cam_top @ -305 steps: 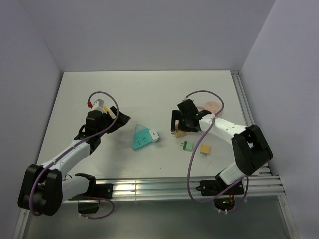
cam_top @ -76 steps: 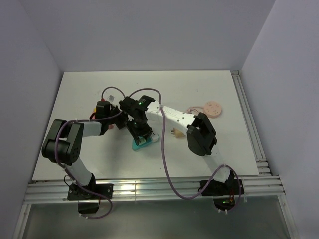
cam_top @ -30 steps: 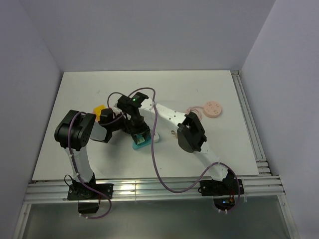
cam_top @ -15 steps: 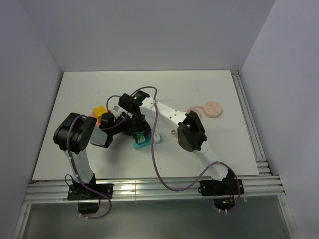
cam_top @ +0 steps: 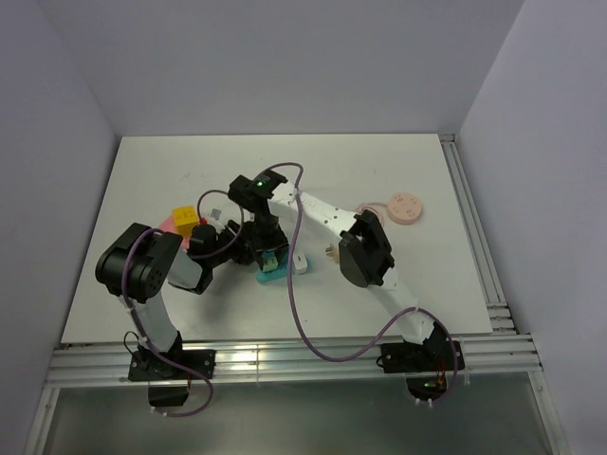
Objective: Insert the plug
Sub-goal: Insert the plug into the socket.
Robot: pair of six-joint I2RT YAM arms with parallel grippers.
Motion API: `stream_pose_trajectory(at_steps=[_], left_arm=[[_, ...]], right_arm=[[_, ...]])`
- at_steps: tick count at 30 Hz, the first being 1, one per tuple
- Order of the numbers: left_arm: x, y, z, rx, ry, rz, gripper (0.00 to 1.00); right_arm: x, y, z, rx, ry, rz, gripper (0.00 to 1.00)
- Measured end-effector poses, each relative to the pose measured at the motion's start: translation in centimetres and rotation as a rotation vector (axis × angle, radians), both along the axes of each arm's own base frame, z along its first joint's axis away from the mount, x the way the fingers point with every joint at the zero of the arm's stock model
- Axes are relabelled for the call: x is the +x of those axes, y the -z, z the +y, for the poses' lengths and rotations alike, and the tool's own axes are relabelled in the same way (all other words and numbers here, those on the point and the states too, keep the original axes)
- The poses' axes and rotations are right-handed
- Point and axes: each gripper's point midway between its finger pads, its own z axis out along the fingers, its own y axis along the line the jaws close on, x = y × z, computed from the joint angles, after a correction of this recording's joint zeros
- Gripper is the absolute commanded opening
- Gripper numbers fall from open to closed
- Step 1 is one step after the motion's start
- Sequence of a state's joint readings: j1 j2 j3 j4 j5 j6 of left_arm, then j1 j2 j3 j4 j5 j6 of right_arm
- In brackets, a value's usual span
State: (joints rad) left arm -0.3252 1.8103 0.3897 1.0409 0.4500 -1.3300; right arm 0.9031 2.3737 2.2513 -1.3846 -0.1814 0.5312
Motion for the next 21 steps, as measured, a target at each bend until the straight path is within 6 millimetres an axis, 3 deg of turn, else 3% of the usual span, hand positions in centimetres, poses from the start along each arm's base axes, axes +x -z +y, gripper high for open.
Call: stream_pose_trajectory(at_steps=[21], left_arm=[[-1.1,-0.3,-1.5,-0.011,0.023,0.018,0.48]], right_arm=[[1.1,0.3,-1.4,-0.083,0.146,-0.068,0.00]])
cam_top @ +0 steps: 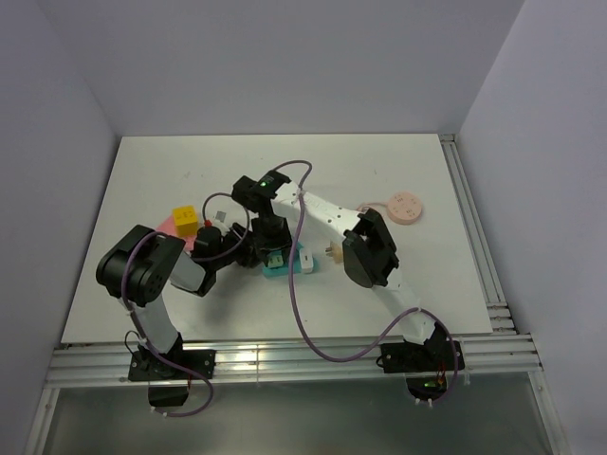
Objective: Insert the plug
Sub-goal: Insert the plug into the socket.
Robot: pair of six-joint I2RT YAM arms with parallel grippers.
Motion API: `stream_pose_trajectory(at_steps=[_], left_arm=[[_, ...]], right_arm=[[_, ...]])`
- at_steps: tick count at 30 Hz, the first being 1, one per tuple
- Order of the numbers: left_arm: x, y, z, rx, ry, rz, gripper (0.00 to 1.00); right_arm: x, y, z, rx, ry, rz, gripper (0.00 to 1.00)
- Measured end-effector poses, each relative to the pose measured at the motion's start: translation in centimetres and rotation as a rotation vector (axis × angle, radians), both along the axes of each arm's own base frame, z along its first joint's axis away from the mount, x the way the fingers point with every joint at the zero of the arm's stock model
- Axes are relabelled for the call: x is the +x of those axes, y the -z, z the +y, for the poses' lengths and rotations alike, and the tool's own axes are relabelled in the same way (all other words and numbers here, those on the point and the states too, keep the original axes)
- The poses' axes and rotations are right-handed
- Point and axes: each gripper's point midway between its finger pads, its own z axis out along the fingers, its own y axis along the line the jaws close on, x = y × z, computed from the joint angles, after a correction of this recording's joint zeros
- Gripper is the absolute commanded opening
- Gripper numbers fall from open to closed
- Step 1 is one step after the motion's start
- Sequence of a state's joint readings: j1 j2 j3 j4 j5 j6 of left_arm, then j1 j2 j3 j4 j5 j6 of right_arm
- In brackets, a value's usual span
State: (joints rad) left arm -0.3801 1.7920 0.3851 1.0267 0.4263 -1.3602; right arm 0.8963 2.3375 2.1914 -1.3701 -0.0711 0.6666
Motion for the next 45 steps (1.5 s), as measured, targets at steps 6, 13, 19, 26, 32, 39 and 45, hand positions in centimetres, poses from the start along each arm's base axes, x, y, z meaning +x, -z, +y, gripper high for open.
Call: stream_pose_trajectory(at_steps=[6,13,19,26,32,39,45], left_arm=[[-1.1,-0.4,-0.5,-0.012,0.001,0.009,0.48],[-1.7,-0.4,-0.5,-0.023,-0.006,0.022,0.47],[-1.7,-0.6,-0.7,-0.030,-0.009,0.014,0.47],[-1.6,-0.6,-0.8,-0.045,-0.019,0.010,0.43],[-1.8,0.8,-0.6,-0.046,-0.033,0.045,0.43],[-2.0,1.9,-0.5,-0.059,-0.042,0.074,0.43],[-2.1,1.8,-0.5,-0.058,-0.042,0.069,0.43]], right_arm=[[0.3,0.0,-1.0,0.000,0.069,0.000,0.00],[0.9,-0.1,-1.7,0.043,0.135,0.034,0.00],[1.5,-0.1,-2.1,0.052,0.158,0.054,0.00],[2.1,0.4,-2.3,0.027,0.184,0.093,0.00],[2.6,0.5,-2.7,0.004,0.209,0.099,0.00],[2.9,0.6,-3.0,-0.001,0.240,0.110,0.00],[2.9,0.7,-3.0,-0.009,0.248,0.117,0.00]])
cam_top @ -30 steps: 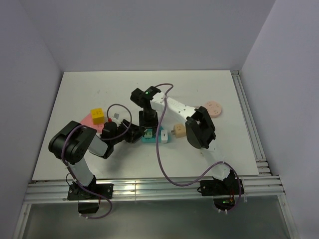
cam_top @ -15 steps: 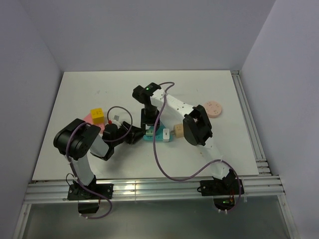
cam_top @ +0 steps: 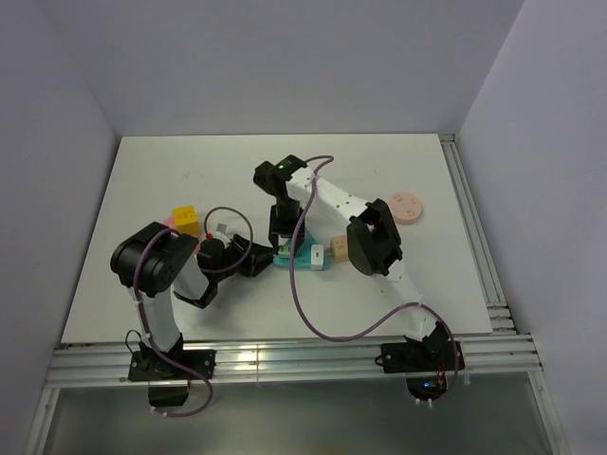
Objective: Insert the plug
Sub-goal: Insert the plug into the socket.
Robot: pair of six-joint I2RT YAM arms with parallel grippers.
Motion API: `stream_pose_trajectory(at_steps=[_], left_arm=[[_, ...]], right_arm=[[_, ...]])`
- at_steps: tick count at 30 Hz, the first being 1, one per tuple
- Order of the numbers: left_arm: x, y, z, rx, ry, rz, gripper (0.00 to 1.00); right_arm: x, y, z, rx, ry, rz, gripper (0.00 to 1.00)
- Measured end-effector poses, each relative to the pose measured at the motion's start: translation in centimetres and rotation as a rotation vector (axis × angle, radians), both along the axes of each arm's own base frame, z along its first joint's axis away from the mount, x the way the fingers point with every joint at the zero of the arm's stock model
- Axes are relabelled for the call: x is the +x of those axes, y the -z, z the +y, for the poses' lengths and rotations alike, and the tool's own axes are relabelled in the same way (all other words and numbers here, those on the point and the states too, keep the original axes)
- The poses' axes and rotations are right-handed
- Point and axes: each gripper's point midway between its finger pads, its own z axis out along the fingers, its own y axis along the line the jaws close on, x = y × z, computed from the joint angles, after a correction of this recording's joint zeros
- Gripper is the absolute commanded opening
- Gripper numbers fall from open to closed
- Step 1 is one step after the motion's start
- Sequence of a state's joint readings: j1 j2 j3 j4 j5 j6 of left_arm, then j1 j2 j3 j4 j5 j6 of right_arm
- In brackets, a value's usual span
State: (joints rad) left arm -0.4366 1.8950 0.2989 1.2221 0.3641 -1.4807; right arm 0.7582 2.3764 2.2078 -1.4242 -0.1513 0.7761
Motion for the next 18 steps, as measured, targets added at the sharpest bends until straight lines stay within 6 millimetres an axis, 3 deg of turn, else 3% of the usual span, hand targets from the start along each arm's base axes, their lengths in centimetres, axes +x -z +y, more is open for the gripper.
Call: stream_pose_trajectory(at_steps=[18], left_arm=[[-0.4,-2.2,0.4,0.027,-0.002,-0.089,0.43]], right_arm=[[0.4,0.6,-0.2,0.005,0.059,0.072,0.00]])
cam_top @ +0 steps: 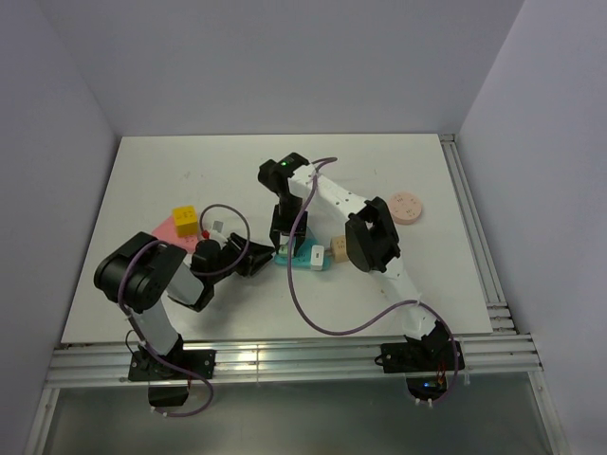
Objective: Insert the plug
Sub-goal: Insert the plug into the socket.
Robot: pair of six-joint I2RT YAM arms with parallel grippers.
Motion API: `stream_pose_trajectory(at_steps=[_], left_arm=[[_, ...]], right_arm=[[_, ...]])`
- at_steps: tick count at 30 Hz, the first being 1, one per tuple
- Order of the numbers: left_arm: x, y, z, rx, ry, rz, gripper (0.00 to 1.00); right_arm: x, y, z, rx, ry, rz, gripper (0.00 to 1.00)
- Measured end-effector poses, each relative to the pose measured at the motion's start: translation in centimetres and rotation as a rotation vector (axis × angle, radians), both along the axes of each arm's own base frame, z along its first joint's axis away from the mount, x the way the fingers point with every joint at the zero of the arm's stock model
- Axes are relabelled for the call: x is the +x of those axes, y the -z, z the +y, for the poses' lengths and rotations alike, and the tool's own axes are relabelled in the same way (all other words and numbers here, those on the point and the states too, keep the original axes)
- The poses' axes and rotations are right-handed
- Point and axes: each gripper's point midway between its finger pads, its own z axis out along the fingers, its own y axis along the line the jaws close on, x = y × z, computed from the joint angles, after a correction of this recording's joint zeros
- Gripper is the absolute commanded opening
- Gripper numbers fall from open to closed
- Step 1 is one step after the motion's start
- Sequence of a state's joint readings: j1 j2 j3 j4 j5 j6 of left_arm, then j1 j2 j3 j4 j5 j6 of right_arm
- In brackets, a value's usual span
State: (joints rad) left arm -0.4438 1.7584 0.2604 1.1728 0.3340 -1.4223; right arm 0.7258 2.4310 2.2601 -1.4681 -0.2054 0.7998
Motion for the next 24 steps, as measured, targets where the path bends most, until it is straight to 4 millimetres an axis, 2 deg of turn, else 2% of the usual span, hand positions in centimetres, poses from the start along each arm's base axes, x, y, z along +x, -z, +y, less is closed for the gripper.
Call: stream_pose_trajectory(at_steps=[13,19,23,24], left_arm=[[-1.2,1.0,0.7,0.029,-0.005,0.021,0.43],[-1.2,0.9,0.8,0.033,-0.004,0.015,0.44],[-1.1,-0.1,0.9,0.033,-0.006,-0.016,0.46],[-1.0,-0.5,1.0,0.036,-0.007,-0.028,0.47]], right_arm=[[0.1,0.1,-0.1,-0.025,0.054,-0.005,0.01],[0.1,-0.1,-0.3,-0.014,0.042,-0.022,0.09],[0.7,-0.3,-1.0,-0.012,0.042,-0.063,0.12],[1.0,-0.3,-1.2,-0.013,0.044,-0.074,0.24]])
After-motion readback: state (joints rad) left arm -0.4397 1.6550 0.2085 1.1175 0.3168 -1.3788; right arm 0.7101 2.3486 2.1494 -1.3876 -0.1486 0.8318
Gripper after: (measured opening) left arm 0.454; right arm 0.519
